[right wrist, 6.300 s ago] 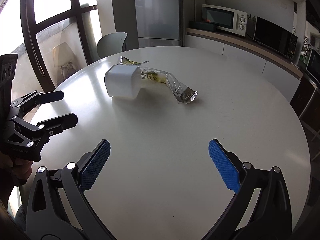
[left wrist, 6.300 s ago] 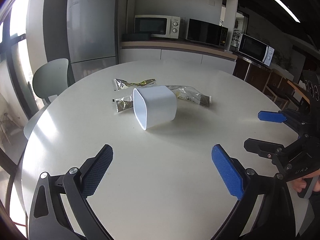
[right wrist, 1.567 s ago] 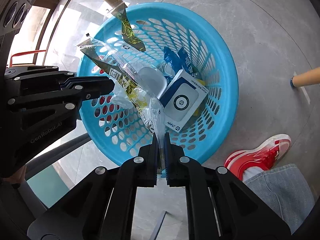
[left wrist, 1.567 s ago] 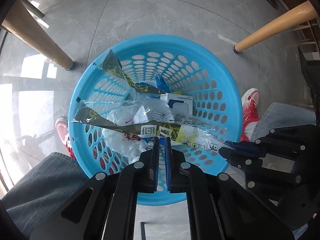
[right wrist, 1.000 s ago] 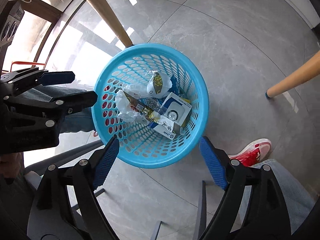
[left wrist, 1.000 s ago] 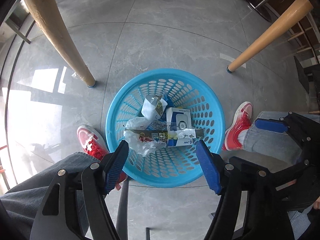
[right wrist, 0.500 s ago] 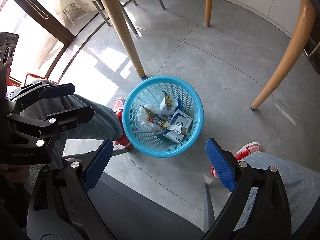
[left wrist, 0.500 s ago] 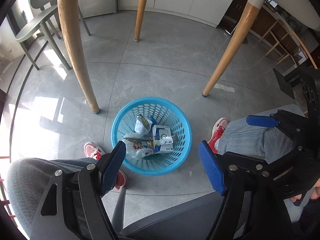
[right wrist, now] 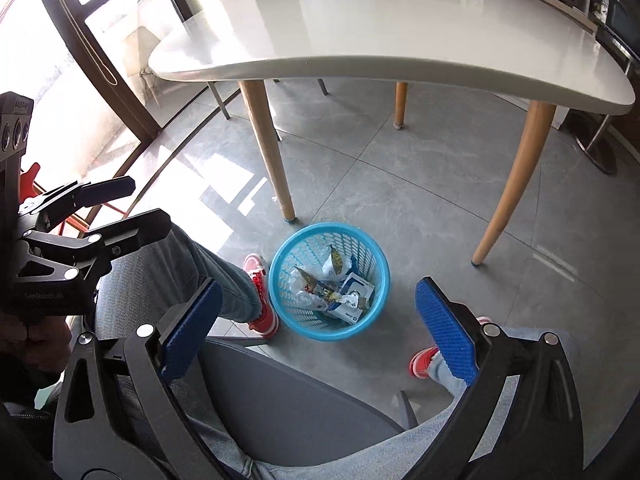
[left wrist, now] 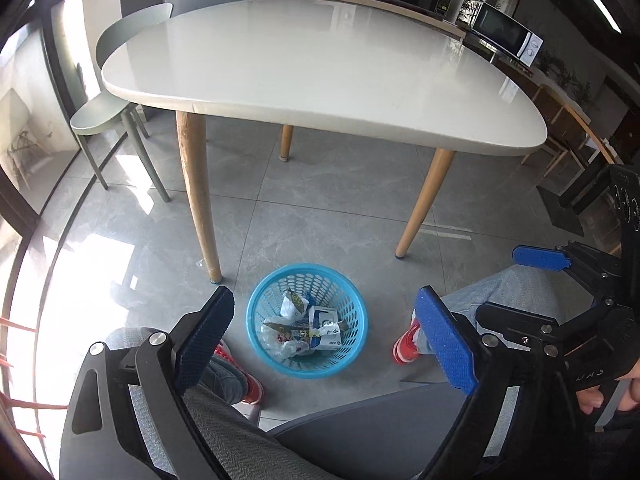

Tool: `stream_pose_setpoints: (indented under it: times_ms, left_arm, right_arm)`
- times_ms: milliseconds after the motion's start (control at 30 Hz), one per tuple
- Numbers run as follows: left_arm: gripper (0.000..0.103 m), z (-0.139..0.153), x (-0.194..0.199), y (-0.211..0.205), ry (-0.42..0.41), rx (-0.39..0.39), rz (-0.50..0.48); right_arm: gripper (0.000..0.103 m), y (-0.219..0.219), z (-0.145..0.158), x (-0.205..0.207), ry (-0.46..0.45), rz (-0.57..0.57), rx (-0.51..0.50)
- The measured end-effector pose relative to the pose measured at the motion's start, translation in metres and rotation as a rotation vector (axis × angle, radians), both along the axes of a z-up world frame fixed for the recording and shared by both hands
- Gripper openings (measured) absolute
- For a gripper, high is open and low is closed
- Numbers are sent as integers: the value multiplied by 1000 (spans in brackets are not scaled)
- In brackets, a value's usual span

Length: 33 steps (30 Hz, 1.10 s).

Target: Collect trash

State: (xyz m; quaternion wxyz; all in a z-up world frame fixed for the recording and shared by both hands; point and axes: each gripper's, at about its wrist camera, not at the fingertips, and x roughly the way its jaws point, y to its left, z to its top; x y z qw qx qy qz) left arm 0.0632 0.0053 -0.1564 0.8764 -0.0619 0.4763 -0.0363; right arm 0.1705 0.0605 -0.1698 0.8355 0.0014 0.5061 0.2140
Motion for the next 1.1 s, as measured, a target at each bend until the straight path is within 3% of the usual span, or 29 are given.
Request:
stream_pose_setpoints:
  times_ms: [167, 400, 1100]
  left_arm:
    - [92, 23, -6, -9, -37, 46, -3]
    - [96, 52, -10, -13, -82, 45, -5]
    - [97, 50, -7, -10, -38, 35, -22]
  right_arm:
    - [93, -11, 36, -7, -60, -13, -1]
    - [94, -19, 74, -13, -120, -16, 11]
    - [94, -14, 58, -11, -65, -12, 6]
